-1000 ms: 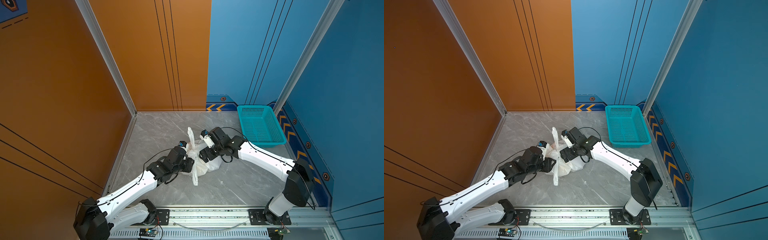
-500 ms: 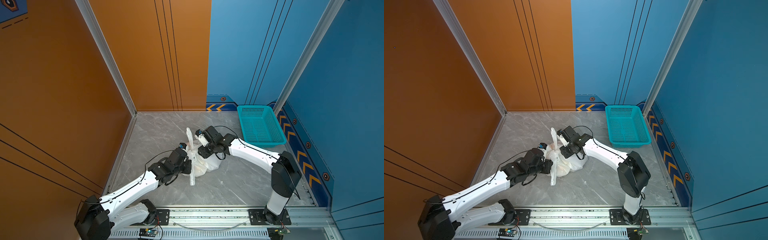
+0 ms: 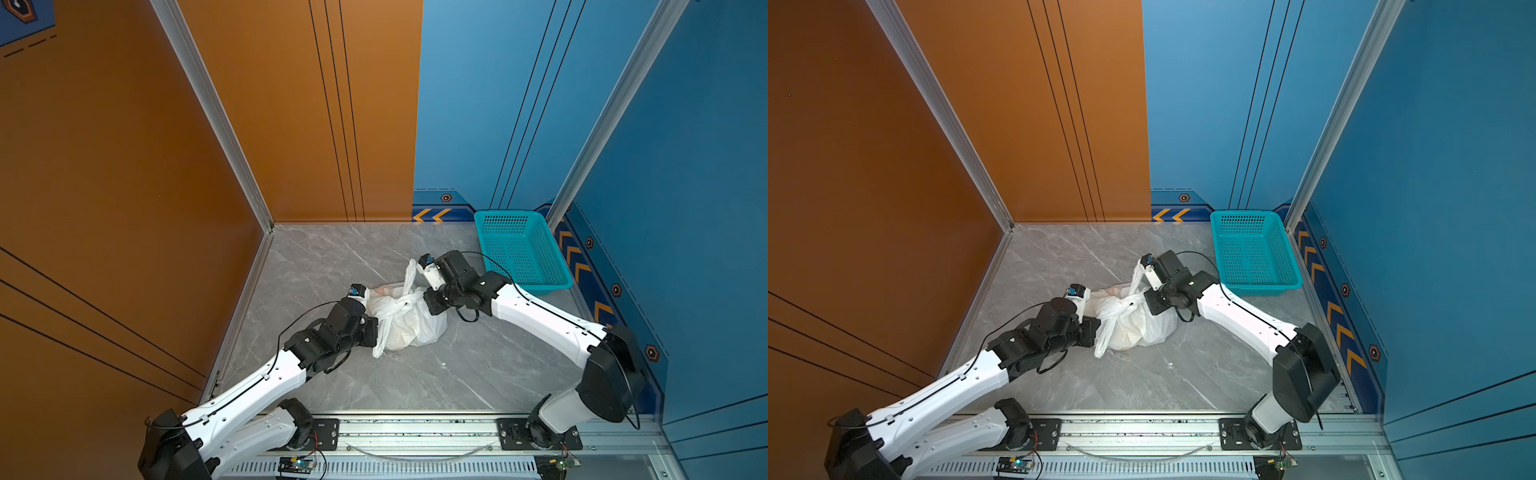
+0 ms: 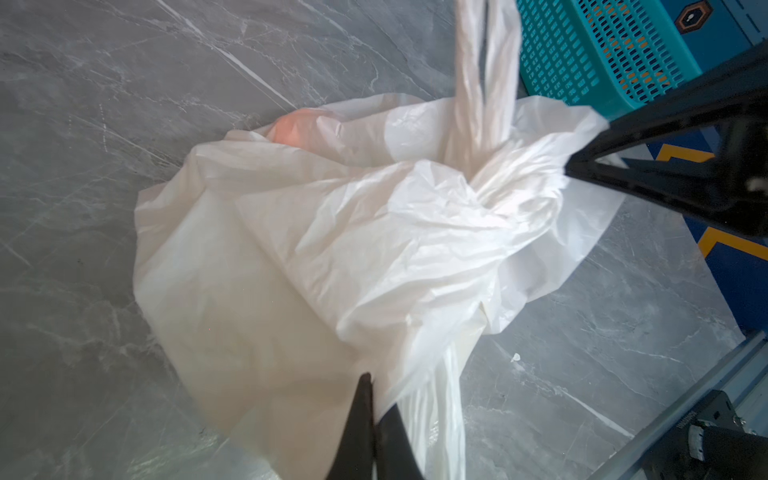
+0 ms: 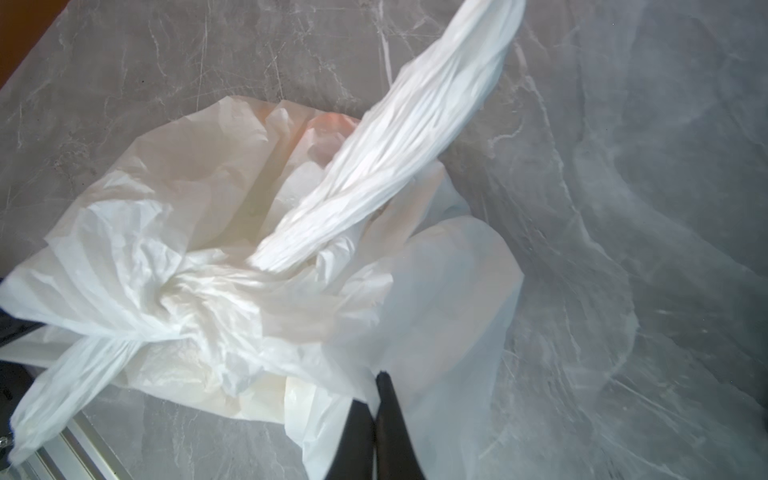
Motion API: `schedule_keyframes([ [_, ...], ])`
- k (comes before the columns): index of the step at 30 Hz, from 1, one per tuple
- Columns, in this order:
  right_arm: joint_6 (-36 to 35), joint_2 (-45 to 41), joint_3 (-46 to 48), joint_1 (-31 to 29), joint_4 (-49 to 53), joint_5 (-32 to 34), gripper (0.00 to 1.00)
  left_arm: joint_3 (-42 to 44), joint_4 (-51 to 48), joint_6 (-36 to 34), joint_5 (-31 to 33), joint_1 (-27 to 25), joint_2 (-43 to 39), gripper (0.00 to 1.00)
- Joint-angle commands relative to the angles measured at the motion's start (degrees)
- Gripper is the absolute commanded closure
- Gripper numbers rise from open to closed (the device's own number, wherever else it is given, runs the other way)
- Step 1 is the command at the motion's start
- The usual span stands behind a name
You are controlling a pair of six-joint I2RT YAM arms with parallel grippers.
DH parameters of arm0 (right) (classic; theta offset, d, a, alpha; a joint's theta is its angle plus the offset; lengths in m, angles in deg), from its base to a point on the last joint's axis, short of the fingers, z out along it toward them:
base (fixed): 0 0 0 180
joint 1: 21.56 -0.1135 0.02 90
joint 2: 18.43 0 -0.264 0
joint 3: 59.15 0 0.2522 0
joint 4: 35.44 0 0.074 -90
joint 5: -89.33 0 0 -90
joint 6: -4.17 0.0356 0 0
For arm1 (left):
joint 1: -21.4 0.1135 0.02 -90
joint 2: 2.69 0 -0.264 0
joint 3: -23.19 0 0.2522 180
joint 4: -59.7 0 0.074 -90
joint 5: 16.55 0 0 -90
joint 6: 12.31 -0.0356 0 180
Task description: Untie the knot of the plastic bag and take out the fruit
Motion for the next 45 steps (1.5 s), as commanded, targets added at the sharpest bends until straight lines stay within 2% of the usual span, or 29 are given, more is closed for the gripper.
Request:
schedule_keyframes([
  [1,3.6,-6.0,5.7,4.2,0.9,1.4,1.0,2.1,-3.0,-0.3,1.4,1.8,-1.3,1.0],
  [6,7.4,-13.5,13.3,12.9,0.2,0.4,1.0,3.3,-3.1,0.1,1.4,3.6,-2.8,1.0],
  [9,7.3,-15.3,14.4,14.7,0.1,-1.5,1.0,3.1,-2.3,0.1,0.3,4.0,-3.0,1.0],
  [10,6.7,-15.4,14.2,14.5,0.3,-1.9,0.96,3.0,-2.0,0.0,-0.2,4.0,-2.8,1.0],
  [12,5.3,-15.6,12.8,13.7,1.8,-1.4,0.74,2.2,-1.7,-0.2,-1.0,3.9,-2.2,1.0],
  [17,-1.0,-18.1,8.4,7.1,3.6,4.4,0.45,-0.3,-1.6,-1.6,-0.7,2.5,-2.5,1.0],
  [23,-8.2,-15.4,4.1,0.2,3.9,7.9,0.31,-2.1,-1.4,-2.7,-0.2,2.4,-2.5,1.0],
  [29,-14.5,-8.5,-0.3,-4.8,3.1,12.9,0.25,-2.5,-1.3,-2.8,-0.2,2.0,-2.3,1.0],
  [33,-18.5,-4.7,-2.0,-6.1,2.3,15.6,0.23,-2.1,-1.5,-2.8,0.0,2.0,-3.0,1.0],
  [36,-20.0,-2.9,-2.5,-6.0,1.5,15.9,0.26,-1.7,-1.7,-2.7,0.3,2.0,-3.7,1.0],
  [37,-20.2,-2.5,-2.5,-5.7,1.0,15.8,0.33,-1.5,-1.9,-2.7,0.4,2.0,-4.0,1.0],
  [40,-20.0,-2.7,-2.2,-4.9,0.2,15.9,0.71,-1.0,-2.4,-2.6,0.7,2.0,-4.6,1.0],
  [42,-19.9,-3.4,-1.7,-4.2,-0.3,16.3,0.84,-0.6,-2.8,-2.4,0.9,2.0,-5.1,1.0],
  [45,-18.9,-5.2,-0.8,-1.6,-0.3,15.7,0.97,0.1,-3.3,-2.1,1.4,2.2,-6.0,1.0],
])
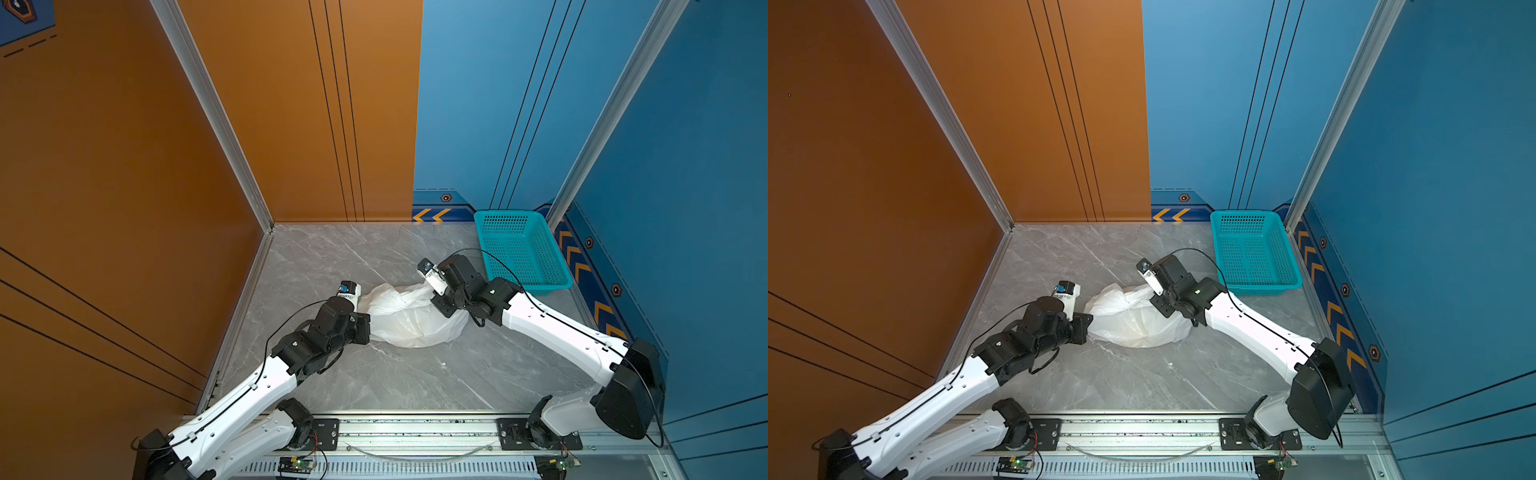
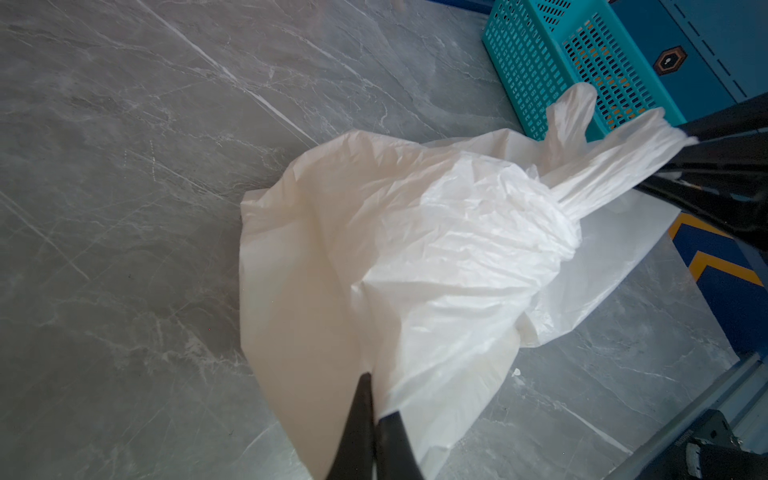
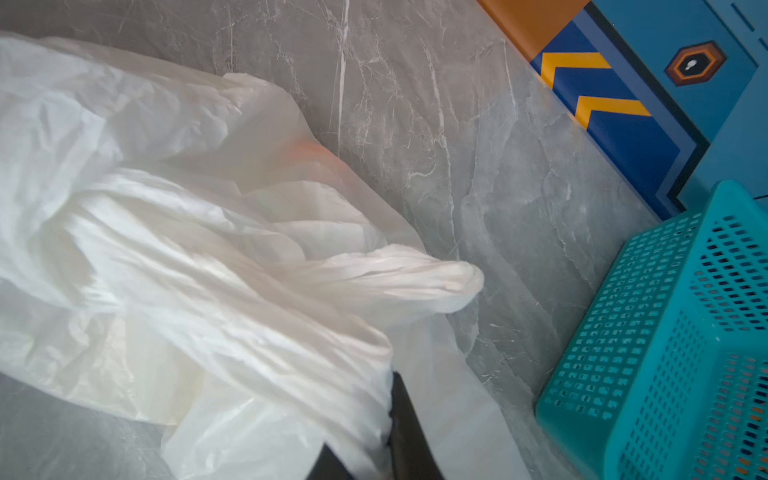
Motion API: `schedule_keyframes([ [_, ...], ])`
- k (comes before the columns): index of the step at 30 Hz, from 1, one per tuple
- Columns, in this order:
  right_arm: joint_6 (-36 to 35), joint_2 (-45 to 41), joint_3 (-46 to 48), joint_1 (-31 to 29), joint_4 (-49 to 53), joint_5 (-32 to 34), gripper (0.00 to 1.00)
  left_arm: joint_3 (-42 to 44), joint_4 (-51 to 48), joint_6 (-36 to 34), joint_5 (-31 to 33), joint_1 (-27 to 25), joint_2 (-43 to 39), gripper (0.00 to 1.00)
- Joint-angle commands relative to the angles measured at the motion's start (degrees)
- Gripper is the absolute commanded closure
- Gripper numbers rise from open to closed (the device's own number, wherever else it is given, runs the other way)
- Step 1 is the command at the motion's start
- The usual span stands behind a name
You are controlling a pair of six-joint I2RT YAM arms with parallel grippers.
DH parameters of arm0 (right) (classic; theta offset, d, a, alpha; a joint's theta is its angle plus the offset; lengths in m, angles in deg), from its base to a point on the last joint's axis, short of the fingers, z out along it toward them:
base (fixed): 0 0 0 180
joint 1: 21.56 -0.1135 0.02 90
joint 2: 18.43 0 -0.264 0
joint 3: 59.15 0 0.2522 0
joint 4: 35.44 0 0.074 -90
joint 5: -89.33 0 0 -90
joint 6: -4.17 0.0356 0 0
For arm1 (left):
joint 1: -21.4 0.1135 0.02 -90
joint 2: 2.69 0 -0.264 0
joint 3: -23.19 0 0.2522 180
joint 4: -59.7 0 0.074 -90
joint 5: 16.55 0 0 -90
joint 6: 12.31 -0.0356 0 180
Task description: Untie the knot of the plastic bag and take out the fruit
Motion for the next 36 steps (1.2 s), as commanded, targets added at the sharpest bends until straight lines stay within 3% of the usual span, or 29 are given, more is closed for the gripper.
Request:
schedule_keyframes([
  [1,1.0,-3.5,0.3,3.6,-0.8,0.0,1.0,0.8,-2.0,-0.2,1.7,0.0,-1.5,1.0],
  [13,11.5,-12.1,5.8,17.5,0.1,-12.9,1.0,4.2,-3.0,0.9,2.9,1.6,-1.5,1.0],
  [17,13.9,-12.7,6.8,19.4,0.2,-15.7,1.0,4.6,-3.0,1.4,2.7,1.7,-1.2,1.0],
  [18,14.3,-12.9,6.8,19.2,0.1,-16.9,1.0,4.0,-3.0,1.4,2.7,1.6,-1.3,0.96],
  [21,15.1,-13.5,6.5,17.2,0.0,-18.4,1.0,0.4,-3.4,-0.4,5.4,-1.4,-1.6,0.47],
  [26,16.8,-15.1,5.6,13.9,-0.3,-20.9,1.0,-9.0,-5.0,-3.9,13.8,-8.7,2.2,0.02],
  [36,21.1,-19.0,5.3,10.6,-1.1,-22.8,1.0,-19.3,3.4,-9.2,11.8,-14.2,17.8,0.02],
])
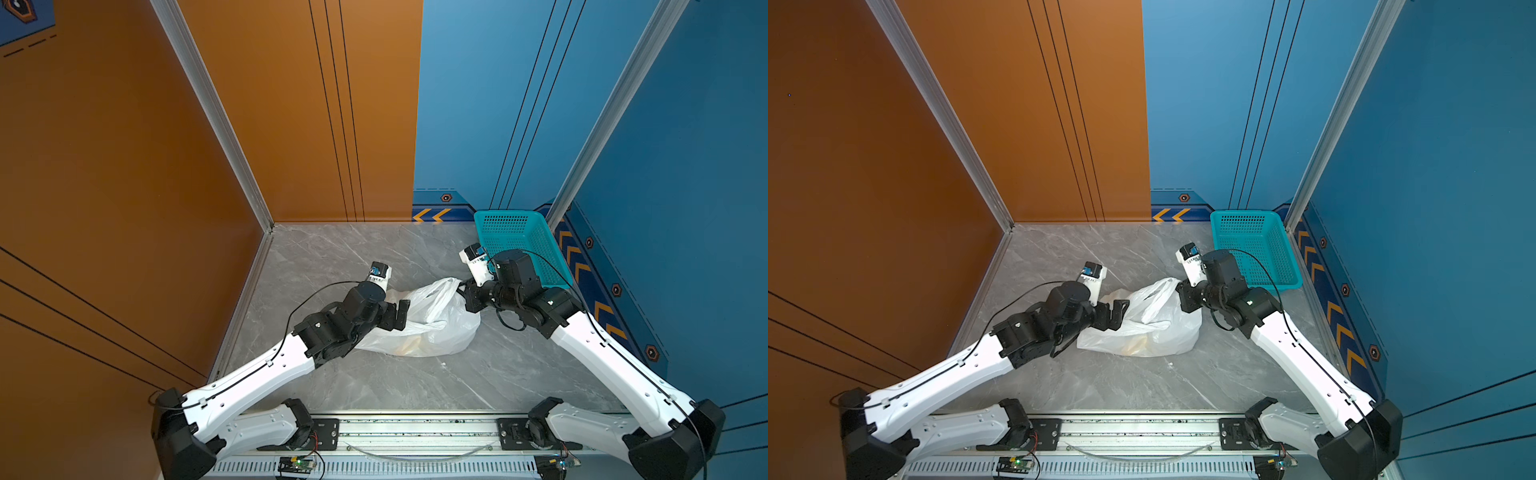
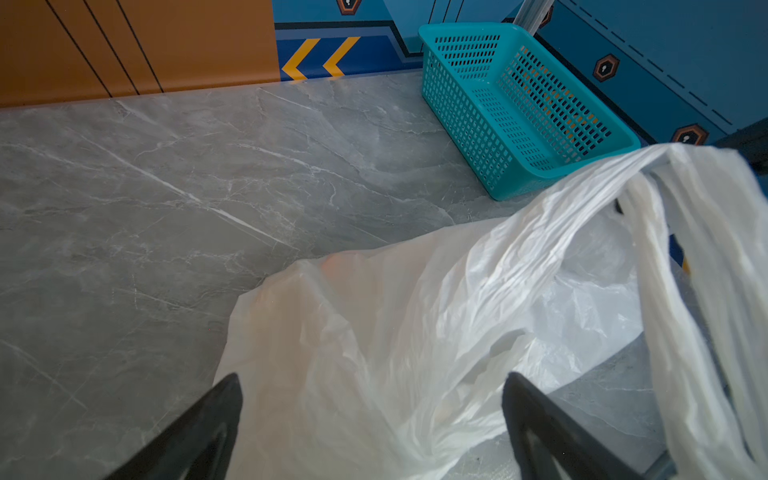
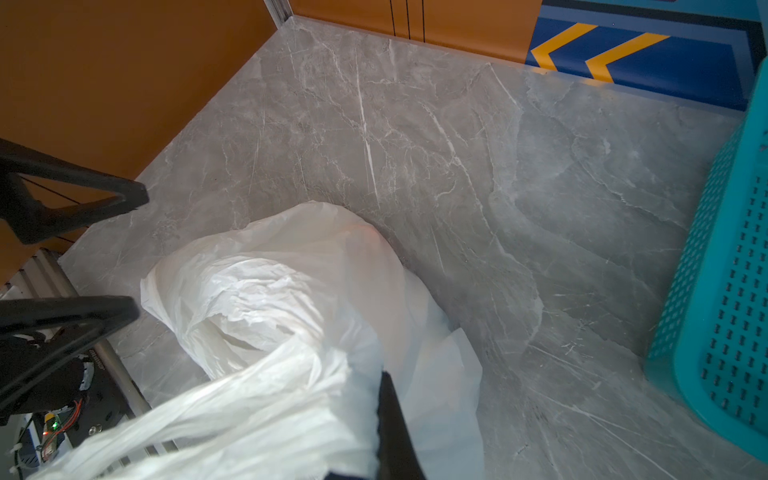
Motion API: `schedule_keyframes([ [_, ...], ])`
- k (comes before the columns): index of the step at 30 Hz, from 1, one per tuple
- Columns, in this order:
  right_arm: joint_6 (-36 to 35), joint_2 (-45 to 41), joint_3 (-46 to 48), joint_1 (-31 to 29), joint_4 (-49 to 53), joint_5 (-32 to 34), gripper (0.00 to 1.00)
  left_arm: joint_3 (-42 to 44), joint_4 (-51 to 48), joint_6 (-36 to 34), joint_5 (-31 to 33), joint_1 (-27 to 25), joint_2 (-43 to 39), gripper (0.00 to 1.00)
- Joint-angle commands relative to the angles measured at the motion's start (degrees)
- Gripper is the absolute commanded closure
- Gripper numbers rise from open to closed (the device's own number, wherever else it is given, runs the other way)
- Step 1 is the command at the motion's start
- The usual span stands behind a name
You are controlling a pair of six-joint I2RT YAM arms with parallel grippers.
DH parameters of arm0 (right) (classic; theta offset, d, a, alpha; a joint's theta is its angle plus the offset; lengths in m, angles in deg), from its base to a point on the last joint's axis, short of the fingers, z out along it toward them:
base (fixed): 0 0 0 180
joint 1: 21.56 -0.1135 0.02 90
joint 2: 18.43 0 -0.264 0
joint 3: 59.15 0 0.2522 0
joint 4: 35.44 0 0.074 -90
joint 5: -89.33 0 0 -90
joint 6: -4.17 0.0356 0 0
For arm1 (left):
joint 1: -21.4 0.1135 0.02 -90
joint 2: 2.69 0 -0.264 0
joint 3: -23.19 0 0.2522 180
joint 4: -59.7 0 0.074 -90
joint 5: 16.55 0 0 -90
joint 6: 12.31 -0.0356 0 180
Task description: Untie the knot of the plastic bag and take out the fruit
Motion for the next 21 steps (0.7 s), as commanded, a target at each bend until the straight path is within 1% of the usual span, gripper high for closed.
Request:
schedule_keyframes([
  [1,2.4,-1.8,-1.0,-0.7,-0.7,-1.2,1.0,-2.1,3.8,-3.2,-0.2,-1.5,3.9,0.02],
  [4,2.9,-2.4,-0.9,-1.1,-0.6,-1.2,1.0,-3.5,6.8,-4.1,-0.6,-1.7,6.7,0.02],
  [5,2.9,-2.6,-0.8,-1.2,-0.6,-1.2,1.0,-5.0,7.4,-4.4,-0.1,-1.7,7.7,0.02],
  [9,2.9,-3.2,-0.5,-1.6,-0.5,-1.2,1.0,-6.4,8.6,-5.3,3.2,-1.4,9.9,0.02],
  [11,2.9,-3.5,-0.2,-1.6,-0.4,-1.1,1.0,-5.9,12.3,-5.6,2.2,-0.8,9.9,0.02],
  [13,2.9,-4.0,0.3,-1.6,-0.2,-0.9,1.0,-5.2,13.7,-5.7,1.3,-0.2,9.7,0.02],
  [18,3.1,-5.8,0.9,-1.4,0.1,-0.6,1.0,-6.1,10.5,-6.7,0.6,1.3,12.5,0.02],
  [21,2.9,-6.8,0.7,-0.6,0.8,-0.3,1.0,-6.3,6.2,-7.6,3.5,2.0,13.9,0.02],
])
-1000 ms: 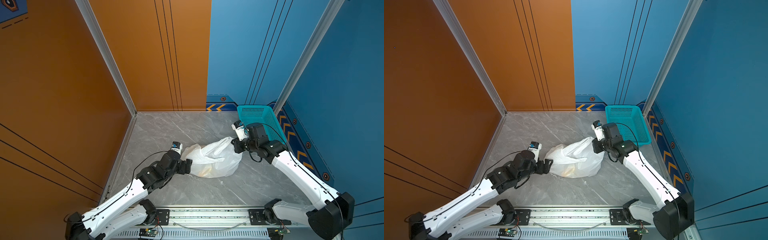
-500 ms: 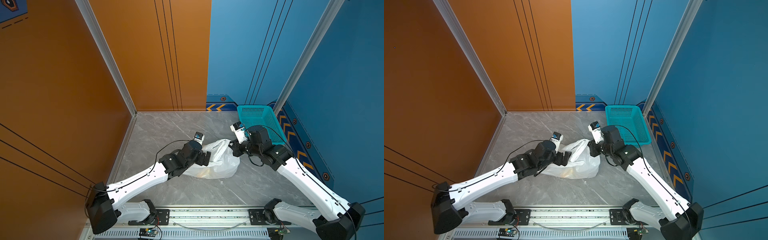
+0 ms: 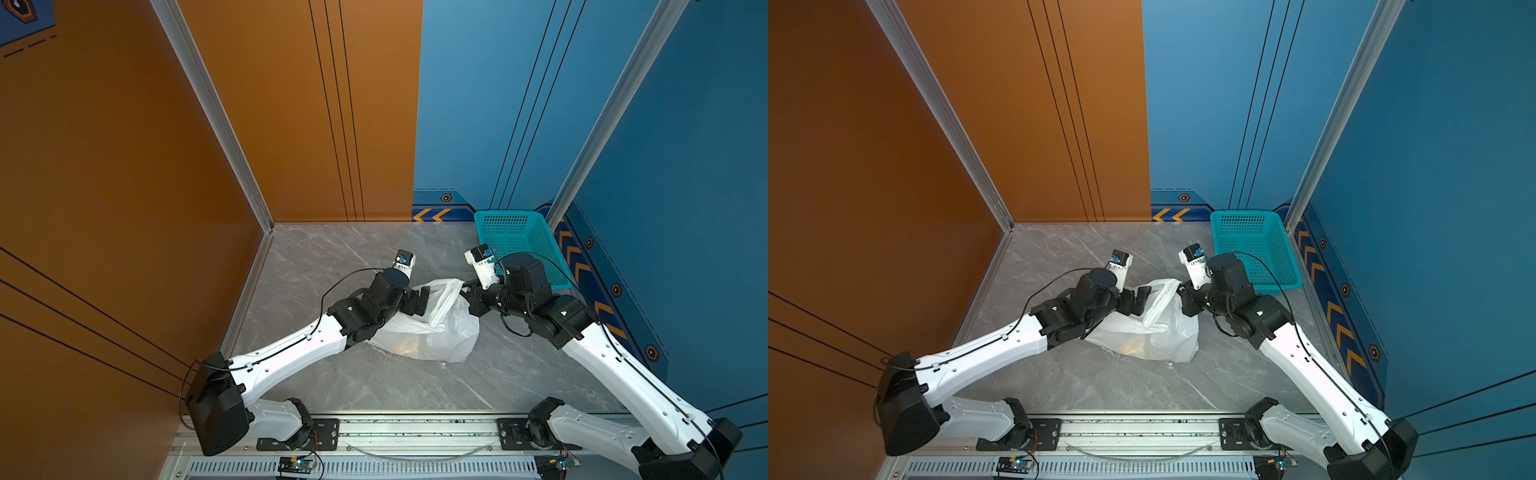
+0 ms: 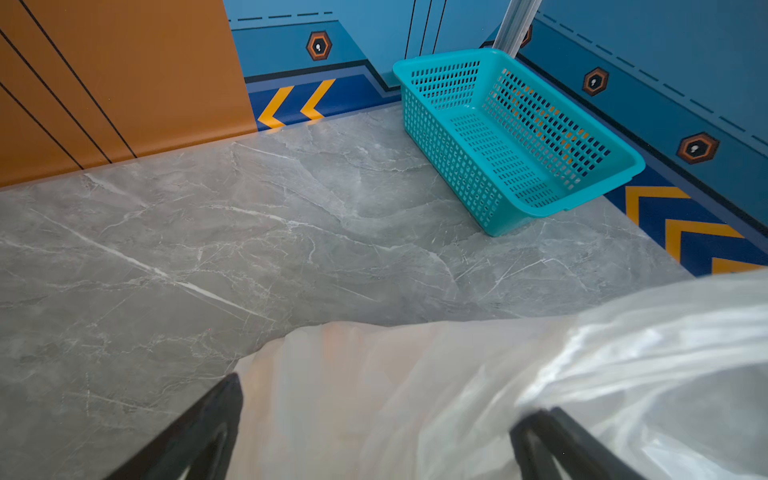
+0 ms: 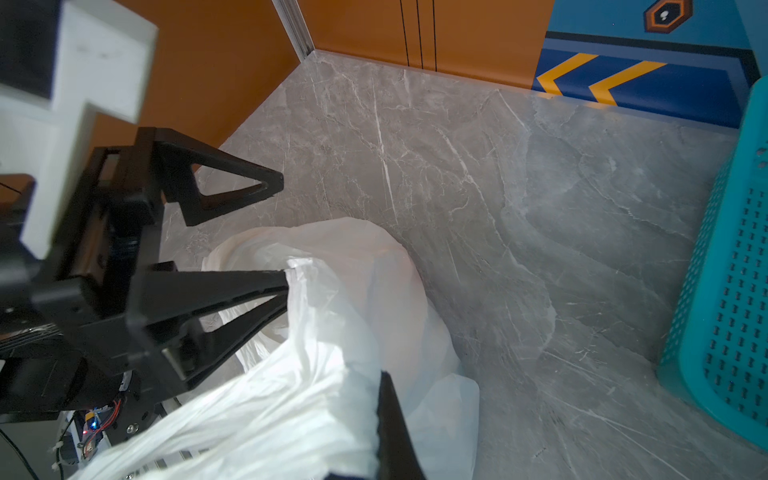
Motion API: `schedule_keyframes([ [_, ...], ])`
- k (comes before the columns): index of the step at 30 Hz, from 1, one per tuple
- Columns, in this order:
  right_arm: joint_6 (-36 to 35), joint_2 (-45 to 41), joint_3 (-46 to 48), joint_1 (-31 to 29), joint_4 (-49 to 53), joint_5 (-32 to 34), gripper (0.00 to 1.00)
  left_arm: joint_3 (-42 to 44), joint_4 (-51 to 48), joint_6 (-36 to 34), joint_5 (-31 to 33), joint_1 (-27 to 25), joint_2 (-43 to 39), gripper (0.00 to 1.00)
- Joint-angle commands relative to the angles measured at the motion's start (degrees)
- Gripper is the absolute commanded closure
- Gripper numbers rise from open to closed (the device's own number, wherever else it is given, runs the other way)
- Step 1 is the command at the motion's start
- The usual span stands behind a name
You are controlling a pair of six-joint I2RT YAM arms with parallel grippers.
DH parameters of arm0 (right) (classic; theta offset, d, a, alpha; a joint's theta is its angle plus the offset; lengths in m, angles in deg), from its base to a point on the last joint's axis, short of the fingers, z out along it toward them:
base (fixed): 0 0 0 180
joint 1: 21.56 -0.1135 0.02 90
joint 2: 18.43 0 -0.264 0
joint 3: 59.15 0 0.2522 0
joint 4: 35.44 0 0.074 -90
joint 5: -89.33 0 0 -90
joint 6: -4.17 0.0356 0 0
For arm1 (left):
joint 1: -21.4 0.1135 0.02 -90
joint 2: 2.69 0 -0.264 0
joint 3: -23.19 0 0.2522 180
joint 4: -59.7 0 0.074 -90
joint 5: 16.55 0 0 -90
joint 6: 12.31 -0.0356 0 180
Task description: Untie the knot of the plastic bag and take out the fruit
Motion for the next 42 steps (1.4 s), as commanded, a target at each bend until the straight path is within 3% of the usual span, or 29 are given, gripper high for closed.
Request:
schedule_keyframes([
  [1,0.8,-2.2,0.2,1.1,1.1,-0.3,1.0,-1.3,-5.5,-1.7,3.6,1.4,1.4,0.01],
  [6,0.2,-5.1,0.7,3.9,3.7,-0.2,1.0,1.1,-11.6,-1.2,9.5,5.3,-1.7,0.08],
  [9,0.1,-6.6,1.5,5.6,4.8,-0.9,1.0,1.5,-14.7,-1.8,9.5,8.2,-4.6,0.15],
  [15,0.5,-7.8,4.1,6.3,5.6,-0.8,1.0,4.0,-17.5,-4.2,5.3,11.1,-8.9,0.43],
  [20,0.6,-7.5,6.3,6.3,7.1,-0.8,1.0,5.6,-16.6,-3.9,-2.2,11.9,-9.9,0.73],
  [21,0.0,-7.1,6.0,6.3,8.3,-0.9,0.92,5.4,-16.1,-3.6,-3.9,11.6,-10.1,0.79],
  [25,-1.6,-7.8,1.8,6.1,11.8,-0.7,0.44,2.6,-16.1,-3.7,-5.7,8.8,-10.6,0.91],
  [28,-2.9,-7.6,-3.3,6.1,13.8,-2.0,0.26,-0.3,-16.2,-3.7,-6.0,7.2,-10.7,0.96],
  [35,-8.5,0.3,-13.8,0.0,16.8,-2.3,0.07,-3.9,-17.0,-2.7,-6.6,4.8,-10.0,1.0],
  [42,-13.3,10.1,-24.9,-5.8,17.6,0.7,0.0,-6.7,-18.2,-2.3,-6.9,3.7,-10.2,1.0],
])
